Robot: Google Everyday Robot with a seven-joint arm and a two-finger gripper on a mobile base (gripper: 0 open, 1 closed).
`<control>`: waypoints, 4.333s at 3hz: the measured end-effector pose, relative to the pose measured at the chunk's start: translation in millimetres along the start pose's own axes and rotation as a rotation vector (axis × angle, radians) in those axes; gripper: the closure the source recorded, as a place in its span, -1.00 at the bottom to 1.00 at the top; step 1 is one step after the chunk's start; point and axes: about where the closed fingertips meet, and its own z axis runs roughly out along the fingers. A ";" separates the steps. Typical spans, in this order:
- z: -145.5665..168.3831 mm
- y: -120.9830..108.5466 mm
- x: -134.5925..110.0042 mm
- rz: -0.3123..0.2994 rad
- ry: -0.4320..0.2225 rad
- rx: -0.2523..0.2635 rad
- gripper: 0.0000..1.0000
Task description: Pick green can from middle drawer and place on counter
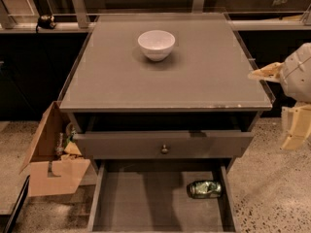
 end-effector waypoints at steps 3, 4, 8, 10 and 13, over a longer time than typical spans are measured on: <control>32.2 42.4 13.2 0.152 -0.042 0.120 -1.00; 52.8 52.9 20.9 0.191 -0.065 0.121 -1.00; 120.7 72.0 23.5 0.171 -0.092 0.020 -1.00; 175.0 79.9 44.4 0.253 -0.093 0.035 -1.00; 245.2 95.2 77.9 0.350 -0.084 -0.040 -1.00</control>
Offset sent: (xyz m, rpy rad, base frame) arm -0.0342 0.0001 -0.0344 0.0776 -0.0637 -0.1411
